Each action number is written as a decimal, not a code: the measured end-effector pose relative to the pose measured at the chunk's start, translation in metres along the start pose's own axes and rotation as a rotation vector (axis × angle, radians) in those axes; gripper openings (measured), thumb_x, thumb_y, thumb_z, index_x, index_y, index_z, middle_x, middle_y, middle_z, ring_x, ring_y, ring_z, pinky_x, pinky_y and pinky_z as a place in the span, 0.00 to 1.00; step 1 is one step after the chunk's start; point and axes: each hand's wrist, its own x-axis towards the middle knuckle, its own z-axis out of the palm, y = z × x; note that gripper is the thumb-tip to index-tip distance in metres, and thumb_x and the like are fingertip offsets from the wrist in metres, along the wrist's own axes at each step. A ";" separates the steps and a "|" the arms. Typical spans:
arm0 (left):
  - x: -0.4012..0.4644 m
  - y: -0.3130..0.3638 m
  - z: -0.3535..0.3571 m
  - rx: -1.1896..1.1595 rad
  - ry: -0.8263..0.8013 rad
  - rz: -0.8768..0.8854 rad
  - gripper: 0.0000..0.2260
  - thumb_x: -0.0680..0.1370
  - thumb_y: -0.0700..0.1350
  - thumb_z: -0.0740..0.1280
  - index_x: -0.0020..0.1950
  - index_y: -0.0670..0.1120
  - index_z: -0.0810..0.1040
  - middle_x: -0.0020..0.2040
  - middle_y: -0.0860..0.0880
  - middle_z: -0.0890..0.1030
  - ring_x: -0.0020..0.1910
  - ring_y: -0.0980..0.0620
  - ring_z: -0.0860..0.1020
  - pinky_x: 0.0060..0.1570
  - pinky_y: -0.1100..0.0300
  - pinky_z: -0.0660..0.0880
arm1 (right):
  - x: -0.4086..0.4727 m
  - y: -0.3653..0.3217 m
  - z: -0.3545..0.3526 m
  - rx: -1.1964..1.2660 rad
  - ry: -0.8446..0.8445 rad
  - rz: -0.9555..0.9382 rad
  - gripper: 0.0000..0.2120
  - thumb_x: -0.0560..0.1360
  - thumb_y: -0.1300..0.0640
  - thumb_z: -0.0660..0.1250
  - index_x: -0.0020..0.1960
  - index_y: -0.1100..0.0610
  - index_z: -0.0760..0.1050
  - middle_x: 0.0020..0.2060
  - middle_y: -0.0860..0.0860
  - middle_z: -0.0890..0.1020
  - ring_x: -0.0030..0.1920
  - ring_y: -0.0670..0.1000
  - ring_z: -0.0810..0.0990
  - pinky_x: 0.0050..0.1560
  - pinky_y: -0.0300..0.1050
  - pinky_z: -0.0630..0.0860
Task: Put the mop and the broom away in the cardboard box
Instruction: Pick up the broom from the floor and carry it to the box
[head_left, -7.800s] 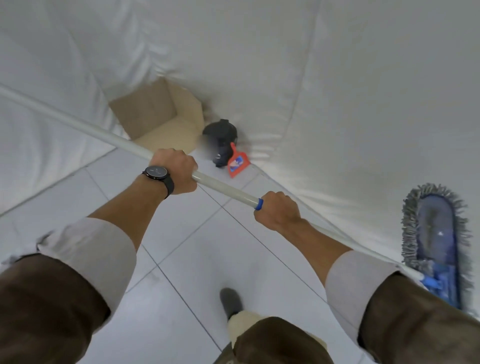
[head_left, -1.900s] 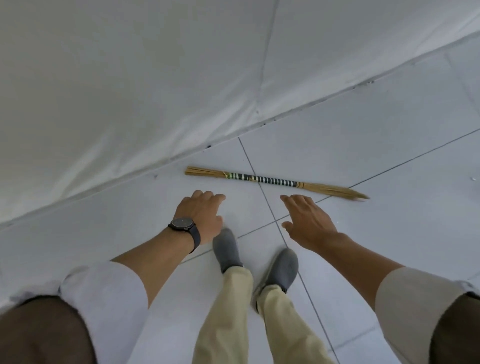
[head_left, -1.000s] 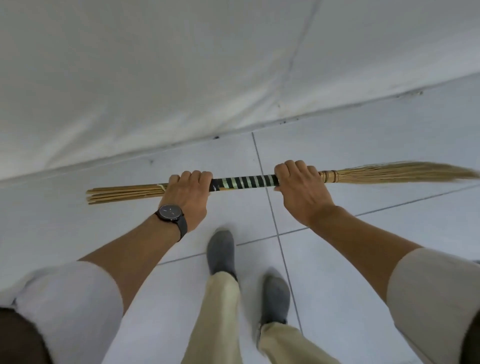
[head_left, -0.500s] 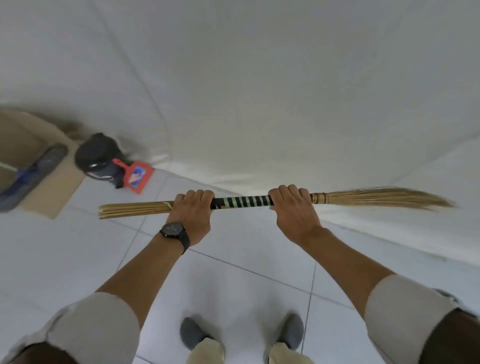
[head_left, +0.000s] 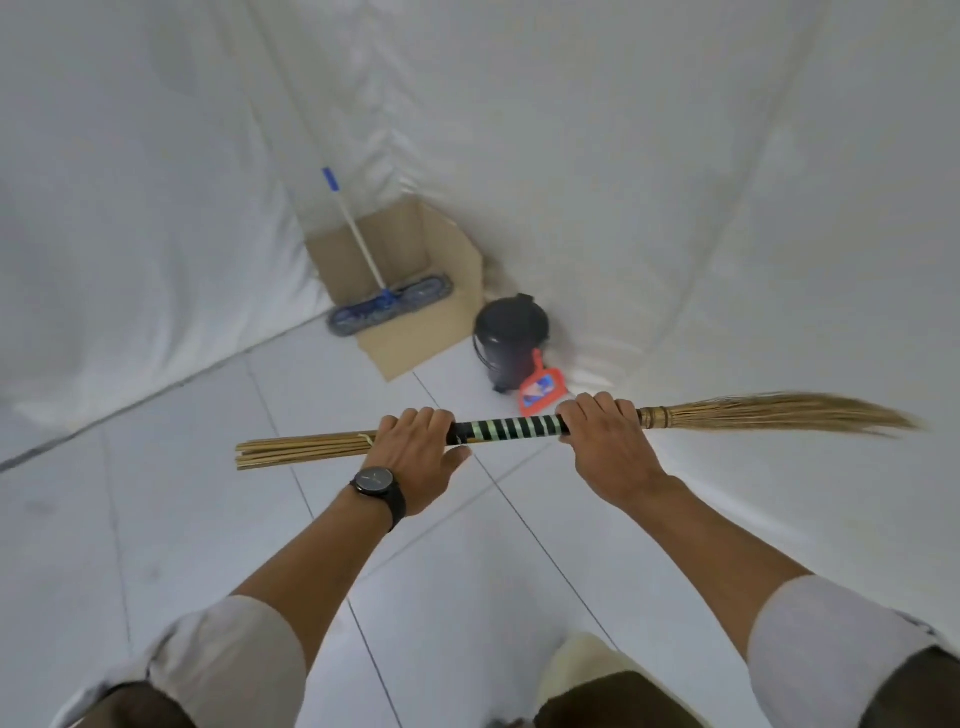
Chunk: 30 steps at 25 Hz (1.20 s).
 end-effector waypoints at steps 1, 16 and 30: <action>0.015 -0.026 0.000 -0.004 0.009 -0.030 0.12 0.80 0.60 0.59 0.54 0.53 0.72 0.46 0.56 0.75 0.43 0.52 0.70 0.48 0.53 0.69 | 0.034 -0.008 0.008 0.001 0.001 -0.021 0.05 0.77 0.56 0.68 0.52 0.53 0.73 0.43 0.50 0.77 0.44 0.55 0.72 0.45 0.52 0.70; 0.328 -0.452 0.008 -0.042 -0.039 -0.444 0.12 0.81 0.57 0.59 0.57 0.52 0.73 0.47 0.55 0.76 0.43 0.52 0.71 0.47 0.54 0.69 | 0.630 -0.143 0.171 0.126 -0.169 -0.442 0.05 0.78 0.57 0.65 0.54 0.51 0.71 0.45 0.48 0.76 0.43 0.52 0.70 0.47 0.52 0.71; 0.618 -0.875 0.427 -0.213 -0.184 -0.501 0.09 0.79 0.53 0.66 0.56 0.51 0.74 0.46 0.52 0.74 0.42 0.51 0.68 0.45 0.54 0.66 | 1.009 -0.228 0.709 0.107 -0.497 -0.425 0.14 0.76 0.62 0.60 0.60 0.51 0.73 0.50 0.50 0.77 0.49 0.53 0.73 0.55 0.54 0.73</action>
